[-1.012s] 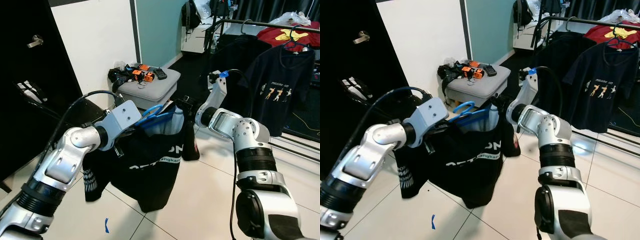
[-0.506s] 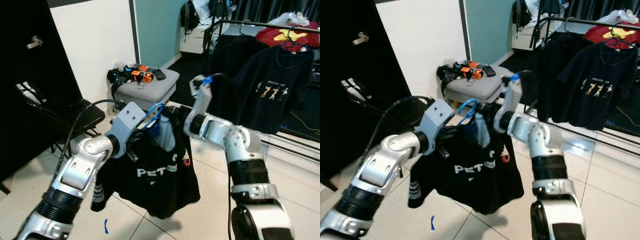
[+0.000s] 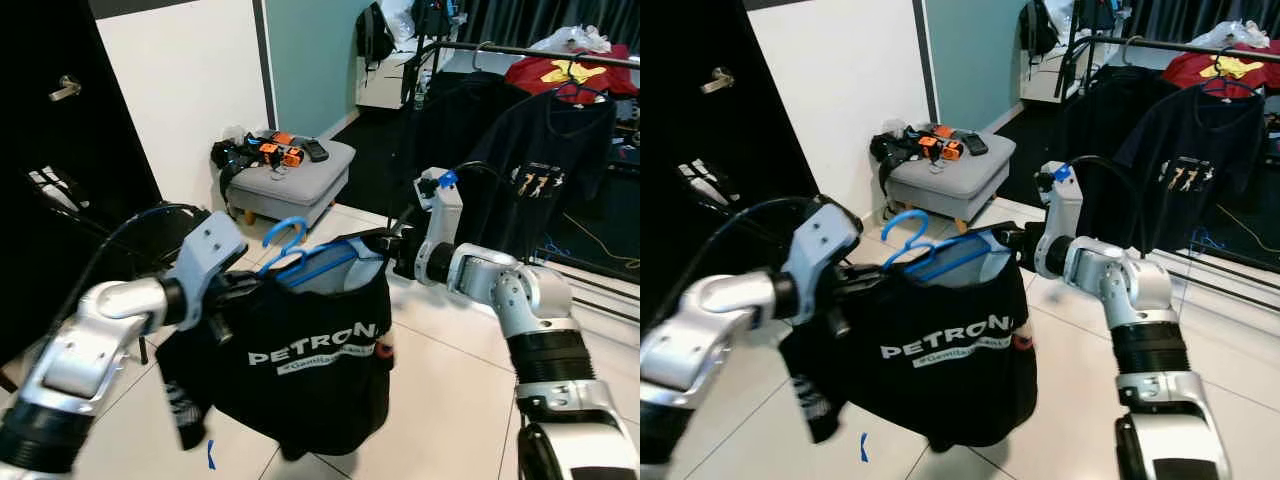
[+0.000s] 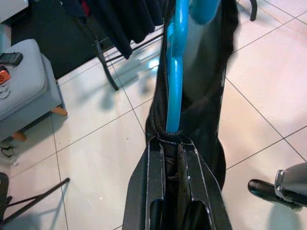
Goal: Hang hanger
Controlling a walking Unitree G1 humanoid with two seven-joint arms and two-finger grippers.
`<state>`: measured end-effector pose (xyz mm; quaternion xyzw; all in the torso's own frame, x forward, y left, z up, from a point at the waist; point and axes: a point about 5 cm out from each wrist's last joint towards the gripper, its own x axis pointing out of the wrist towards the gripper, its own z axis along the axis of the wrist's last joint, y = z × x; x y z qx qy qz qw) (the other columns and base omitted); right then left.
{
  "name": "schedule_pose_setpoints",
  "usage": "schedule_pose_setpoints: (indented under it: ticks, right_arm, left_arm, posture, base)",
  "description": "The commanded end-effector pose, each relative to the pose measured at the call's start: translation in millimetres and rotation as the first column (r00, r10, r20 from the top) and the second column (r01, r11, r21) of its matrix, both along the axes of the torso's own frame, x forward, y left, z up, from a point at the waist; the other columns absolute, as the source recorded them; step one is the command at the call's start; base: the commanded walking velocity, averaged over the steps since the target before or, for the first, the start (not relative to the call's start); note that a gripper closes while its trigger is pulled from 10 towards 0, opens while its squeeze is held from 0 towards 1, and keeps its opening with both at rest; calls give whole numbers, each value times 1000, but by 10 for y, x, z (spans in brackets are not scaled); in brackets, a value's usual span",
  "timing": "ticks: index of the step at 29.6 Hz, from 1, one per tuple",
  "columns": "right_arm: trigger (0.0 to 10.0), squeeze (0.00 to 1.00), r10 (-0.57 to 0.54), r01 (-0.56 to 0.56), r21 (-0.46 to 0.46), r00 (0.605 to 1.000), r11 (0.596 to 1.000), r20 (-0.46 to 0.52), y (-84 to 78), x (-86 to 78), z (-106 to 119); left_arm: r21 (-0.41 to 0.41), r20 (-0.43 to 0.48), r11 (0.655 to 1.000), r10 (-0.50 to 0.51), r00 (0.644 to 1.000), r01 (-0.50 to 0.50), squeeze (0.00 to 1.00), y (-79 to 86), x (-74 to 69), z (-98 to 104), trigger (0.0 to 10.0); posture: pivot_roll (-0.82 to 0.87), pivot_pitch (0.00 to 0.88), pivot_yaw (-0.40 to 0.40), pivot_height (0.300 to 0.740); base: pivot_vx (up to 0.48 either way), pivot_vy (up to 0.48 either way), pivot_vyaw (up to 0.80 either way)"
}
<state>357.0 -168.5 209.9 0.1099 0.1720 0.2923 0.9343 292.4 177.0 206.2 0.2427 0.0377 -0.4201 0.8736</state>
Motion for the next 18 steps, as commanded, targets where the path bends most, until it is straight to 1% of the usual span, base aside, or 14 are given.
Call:
schedule_pose_setpoints:
  ticks: [1, 2, 3, 4, 5, 6, 7, 9, 11, 12, 13, 15, 16, 18]
  right_arm:
    - [235, 0, 13, -13, -32, 1000, 999, 13, -46, -5, 10]
    - [196, 0, 34, -32, -77, 999, 997, 24, -123, -22, 42]
    - [196, 0, 34, -32, -77, 999, 997, 24, -123, -22, 42]
    - [196, 0, 54, -51, -107, 998, 993, 28, -163, -36, 61]
    - [196, 0, 54, -51, -107, 998, 993, 28, -163, -36, 61]
    - [0, 0, 105, -99, -140, 994, 985, 33, -141, -58, 72]
    - [78, 0, 174, -166, -164, 984, 972, 39, -76, -92, 80]
    - [78, 0, 174, -166, -164, 984, 972, 39, -76, -92, 80]
    - [235, 0, 338, -322, -204, 940, 925, 51, 94, -179, 108]
    - [235, 0, 338, -322, -204, 940, 925, 51, 94, -179, 108]
    - [235, 0, 393, -375, -207, 918, 904, 56, 159, -206, 136]
    - [314, 0, 478, -460, -185, 876, 869, 67, 293, -260, 204]
    - [314, 0, 478, -460, -185, 876, 869, 67, 293, -260, 204]
    - [745, 0, 529, -515, -158, 846, 843, 68, 426, -319, 243]
  left_arm:
    - [68, 8, 997, -38, 999, 37, 0, 136, -62, 52, 10000]
    - [126, -15, 986, -108, 994, 109, 0, 214, -150, 89, 10000]
    - [126, -15, 986, -108, 994, 109, 0, 214, -150, 89, 10000]
    - [159, -33, 974, -161, 986, 165, 0, 241, -213, 116, 10000]
    - [159, -33, 974, -161, 986, 165, 0, 241, -213, 116, 10000]
    - [162, -53, 957, -234, 971, 240, 0, 194, -282, 141, 10000]
    - [152, -66, 941, -297, 953, 304, 0, 120, -332, 154, 10000]
    - [152, -66, 941, -297, 953, 304, 0, 120, -332, 154, 10000]
    - [141, -80, 906, -391, 917, 399, 0, -19, -382, 159, 10000]
    - [141, -80, 906, -391, 917, 399, 0, -19, -382, 159, 10000]
    - [143, -69, 902, -403, 913, 408, 0, -70, -360, 160, 10000]
    - [137, -20, 921, -365, 931, 364, 0, -145, -252, 169, 10000]
    - [137, -20, 921, -365, 931, 364, 0, -145, -252, 169, 10000]
    - [114, 31, 963, -250, 968, 245, 0, -183, -87, 177, 10000]
  posture:
    - [-114, 0, 47, 736]
    - [-114, 0, 47, 736]
    - [-114, 0, 47, 736]
    - [-112, 0, 45, 736]
    - [-112, 0, 45, 736]
    - [-114, 0, 44, 736]
    - [-116, 0, 47, 736]
    - [-116, 0, 47, 736]
    - [-117, 0, 45, 736]
    - [-117, 0, 45, 736]
    - [-117, 0, 45, 736]
    - [-121, 0, 45, 736]
    - [-121, 0, 45, 736]
    - [-119, 0, 45, 736]
  base:
    - [0, 0, 0]
    - [0, 0, 0]
    - [0, 0, 0]
    - [0, 0, 0]
    - [0, 0, 0]
    - [0, 0, 0]
    - [0, 0, 0]
    - [0, 0, 0]
    - [0, 0, 0]
    - [0, 0, 0]
    - [0, 0, 0]
    - [0, 0, 0]
    - [0, 0, 0]
    - [0, 0, 0]
